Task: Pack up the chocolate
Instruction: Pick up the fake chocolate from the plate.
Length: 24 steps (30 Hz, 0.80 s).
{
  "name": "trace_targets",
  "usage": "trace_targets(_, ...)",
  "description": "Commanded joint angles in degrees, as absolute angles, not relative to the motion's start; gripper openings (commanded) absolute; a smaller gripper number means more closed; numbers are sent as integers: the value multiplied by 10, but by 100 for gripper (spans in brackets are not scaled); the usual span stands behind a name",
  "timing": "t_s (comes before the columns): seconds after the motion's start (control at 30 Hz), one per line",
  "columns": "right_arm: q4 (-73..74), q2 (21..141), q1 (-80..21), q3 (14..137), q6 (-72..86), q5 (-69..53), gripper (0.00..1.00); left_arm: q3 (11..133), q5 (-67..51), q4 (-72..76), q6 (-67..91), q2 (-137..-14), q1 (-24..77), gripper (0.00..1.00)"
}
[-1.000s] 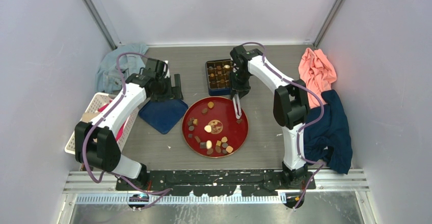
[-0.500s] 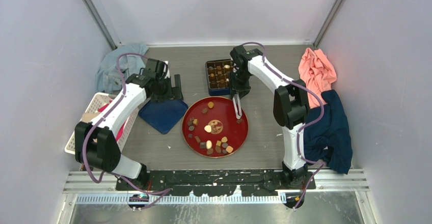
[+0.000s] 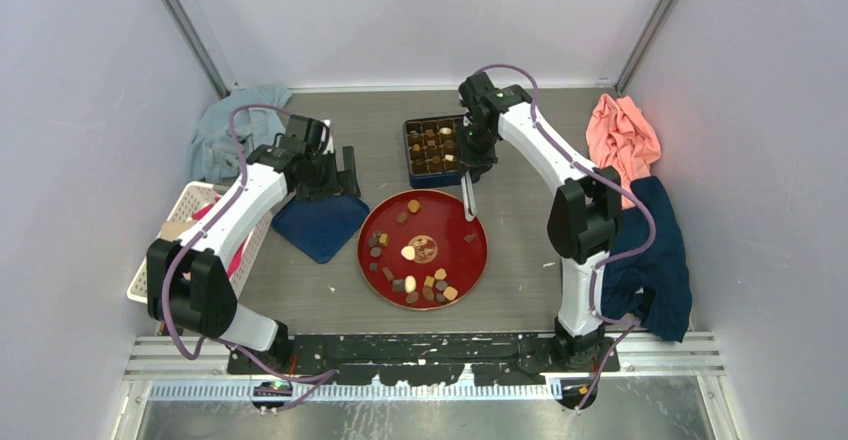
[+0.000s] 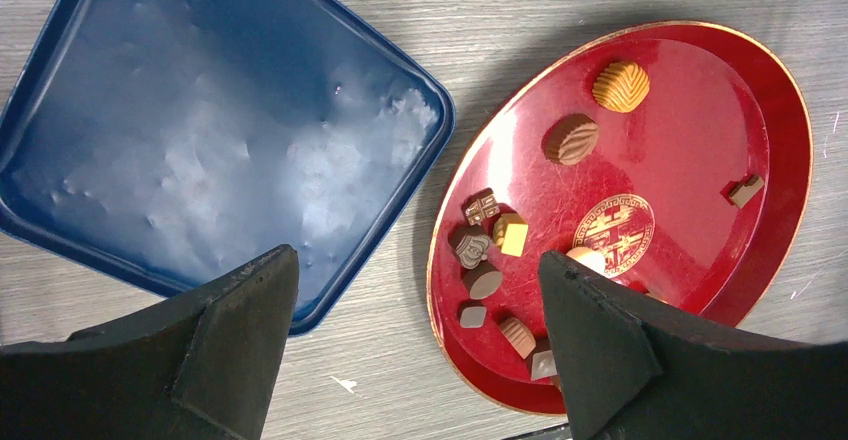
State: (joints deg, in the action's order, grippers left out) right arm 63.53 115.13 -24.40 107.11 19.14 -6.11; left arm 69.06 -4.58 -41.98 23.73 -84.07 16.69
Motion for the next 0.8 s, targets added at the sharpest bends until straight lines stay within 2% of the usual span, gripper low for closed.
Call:
trace_targets(0.0,658,1071,-245,1078,180,-82,20,704,-45,-415,230,-812,162,90)
trace_targets(0.1,674,1022,-262,1033,181,-104,20,704,-38,-419,233,-804,162,90)
trace_targets(0.27,743,967,-343,966,166,-115,23,694,-38,-416,238,-792,162,89)
trace_targets(0.47,765,954,-456,916,159,-75,29,685,-39,-441,243,-785,162,88)
trace_targets(0.77,733,969,-527,857,179,-46,33,666,-39,-452,222,-748,162,87)
